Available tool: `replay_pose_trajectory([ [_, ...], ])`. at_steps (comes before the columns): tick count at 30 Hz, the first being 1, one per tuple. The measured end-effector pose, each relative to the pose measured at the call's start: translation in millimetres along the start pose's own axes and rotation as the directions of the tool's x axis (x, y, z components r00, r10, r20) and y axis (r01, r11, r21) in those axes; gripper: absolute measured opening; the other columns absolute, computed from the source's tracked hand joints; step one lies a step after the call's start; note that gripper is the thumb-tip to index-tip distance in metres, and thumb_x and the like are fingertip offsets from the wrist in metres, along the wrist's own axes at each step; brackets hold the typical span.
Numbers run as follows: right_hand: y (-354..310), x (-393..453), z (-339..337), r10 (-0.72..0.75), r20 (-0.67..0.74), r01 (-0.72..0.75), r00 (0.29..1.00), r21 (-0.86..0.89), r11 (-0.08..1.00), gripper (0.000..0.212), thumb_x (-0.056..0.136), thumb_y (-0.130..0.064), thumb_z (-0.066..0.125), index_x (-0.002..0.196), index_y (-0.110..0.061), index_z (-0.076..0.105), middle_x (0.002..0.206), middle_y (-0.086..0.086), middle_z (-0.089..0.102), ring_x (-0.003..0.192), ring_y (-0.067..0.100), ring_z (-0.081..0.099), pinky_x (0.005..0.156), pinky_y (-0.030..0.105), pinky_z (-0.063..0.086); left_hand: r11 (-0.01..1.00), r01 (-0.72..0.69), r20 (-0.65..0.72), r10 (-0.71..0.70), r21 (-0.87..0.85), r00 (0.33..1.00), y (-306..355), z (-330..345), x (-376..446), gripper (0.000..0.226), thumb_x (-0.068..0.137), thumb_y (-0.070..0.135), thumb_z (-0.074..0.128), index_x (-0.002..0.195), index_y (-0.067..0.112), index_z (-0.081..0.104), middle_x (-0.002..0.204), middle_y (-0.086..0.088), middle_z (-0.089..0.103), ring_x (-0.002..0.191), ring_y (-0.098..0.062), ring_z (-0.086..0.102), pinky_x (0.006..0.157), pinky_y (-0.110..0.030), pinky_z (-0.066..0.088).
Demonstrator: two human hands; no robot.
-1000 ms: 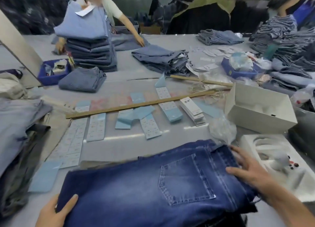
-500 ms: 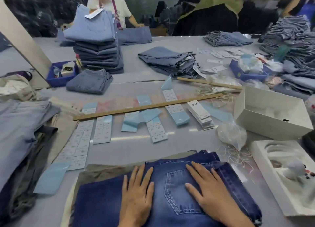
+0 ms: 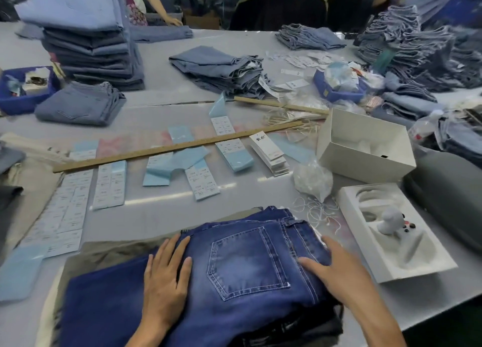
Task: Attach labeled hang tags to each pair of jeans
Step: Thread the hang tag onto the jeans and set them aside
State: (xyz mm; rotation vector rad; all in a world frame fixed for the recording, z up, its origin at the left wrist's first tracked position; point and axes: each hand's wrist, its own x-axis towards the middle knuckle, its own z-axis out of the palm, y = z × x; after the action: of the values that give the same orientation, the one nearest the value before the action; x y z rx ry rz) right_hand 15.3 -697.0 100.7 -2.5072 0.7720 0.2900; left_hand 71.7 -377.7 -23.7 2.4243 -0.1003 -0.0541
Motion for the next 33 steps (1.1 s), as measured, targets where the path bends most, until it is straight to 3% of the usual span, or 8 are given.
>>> replay_pose_trajectory([
  [4, -8, -20, -5, -0.203, -0.284, 0.169, 0.937, -0.142, 0.975, 0.026, 0.086, -0.025, 0.076, 0.111, -0.026, 0.068, 0.104, -0.005, 0.069, 0.098, 0.02, 0.063, 0.081, 0.032, 0.049, 0.998, 0.048, 0.028, -0.047, -0.033, 0.998, 28, -11, 1, 0.047, 0.101, 0.03, 0.051, 0.147, 0.021, 0.052, 0.16, 0.001, 0.038, 0.151, -0.022, 0.03, 0.125, -0.054, 0.014],
  [7, -15, -39, 4, -0.368, -0.474, 0.394, 0.8, -0.048, 0.918, 0.029, 0.081, -0.005, 0.081, 0.105, -0.019, 0.072, 0.094, -0.005, 0.07, 0.088, 0.018, 0.064, 0.077, 0.026, 0.05, 0.974, -0.225, 0.002, 0.225, 0.001, 0.974, 69, -29, 8, 0.05, 0.097, 0.015, 0.064, 0.146, 0.017, 0.054, 0.157, -0.003, 0.042, 0.147, -0.027, 0.039, 0.12, -0.056, 0.028],
  [11, -12, -70, 23, -0.645, -0.498, 0.722, 0.579, -0.053, 0.69, 0.03, 0.085, -0.006, 0.076, 0.114, -0.015, 0.072, 0.097, -0.006, 0.067, 0.084, 0.018, 0.061, 0.077, 0.027, 0.051, 0.847, -0.531, -0.046, 0.529, -0.028, 0.847, 152, -59, 26, 0.051, 0.102, 0.043, 0.052, 0.149, 0.027, 0.044, 0.145, 0.001, 0.056, 0.132, -0.015, 0.049, 0.108, -0.036, 0.042],
  [13, -8, -86, 37, -0.73, -0.454, 0.769, 0.511, -0.138, 0.624, 0.024, 0.091, -0.011, 0.068, 0.115, -0.013, 0.073, 0.1, -0.005, 0.069, 0.083, 0.02, 0.06, 0.074, 0.034, 0.051, 0.789, -0.607, 0.111, 0.614, -0.094, 0.781, 187, -70, 29, 0.062, 0.097, 0.064, 0.044, 0.153, 0.039, 0.032, 0.151, 0.01, 0.046, 0.134, -0.003, 0.039, 0.106, -0.025, 0.034],
  [17, 5, -98, 45, -0.725, -0.417, 0.746, 0.549, -0.148, 0.65, 0.026, 0.091, -0.008, 0.069, 0.117, -0.011, 0.073, 0.101, -0.001, 0.072, 0.084, 0.023, 0.062, 0.074, 0.039, 0.052, 0.683, -0.725, 0.538, 0.581, 0.084, 0.61, 212, -58, 24, 0.06, 0.091, 0.071, 0.053, 0.144, 0.044, 0.047, 0.142, 0.018, 0.055, 0.128, -0.005, 0.049, 0.103, -0.031, 0.046],
  [25, 7, -109, 38, -0.64, -0.436, 0.673, 0.633, -0.1, 0.733, 0.019, 0.091, -0.01, 0.07, 0.108, -0.01, 0.076, 0.111, 0.0, 0.071, 0.1, 0.023, 0.065, 0.099, 0.039, 0.048, 0.682, -0.704, 0.525, 0.534, 0.196, 0.663, 208, -57, 13, 0.028, 0.092, 0.051, 0.048, 0.111, 0.038, 0.064, 0.095, 0.014, 0.072, 0.089, -0.013, 0.065, 0.074, -0.035, 0.054],
  [29, 2, -119, 47, -0.659, -0.46, 0.695, 0.595, -0.115, 0.709, 0.014, 0.093, -0.015, 0.068, 0.103, -0.011, 0.077, 0.107, -0.001, 0.071, 0.1, 0.018, 0.066, 0.108, 0.04, 0.044, 0.933, -0.357, 0.536, 0.325, -0.048, 0.779, 200, -53, 30, 0.018, 0.097, 0.023, 0.058, 0.089, 0.029, 0.073, 0.068, 0.011, 0.068, 0.06, -0.009, 0.057, 0.059, -0.032, 0.05],
  [33, 6, -128, 54, -0.573, -0.488, 0.649, 0.658, -0.017, 0.76, 0.028, 0.1, -0.027, 0.056, 0.11, -0.011, 0.077, 0.115, 0.001, 0.069, 0.108, 0.017, 0.065, 0.104, 0.038, 0.049, 0.972, -0.105, 0.57, 0.21, -0.211, 0.795, 191, -43, 31, 0.019, 0.096, 0.012, 0.06, 0.087, 0.02, 0.076, 0.079, -0.012, 0.073, 0.069, -0.023, 0.062, 0.065, -0.043, 0.05],
])
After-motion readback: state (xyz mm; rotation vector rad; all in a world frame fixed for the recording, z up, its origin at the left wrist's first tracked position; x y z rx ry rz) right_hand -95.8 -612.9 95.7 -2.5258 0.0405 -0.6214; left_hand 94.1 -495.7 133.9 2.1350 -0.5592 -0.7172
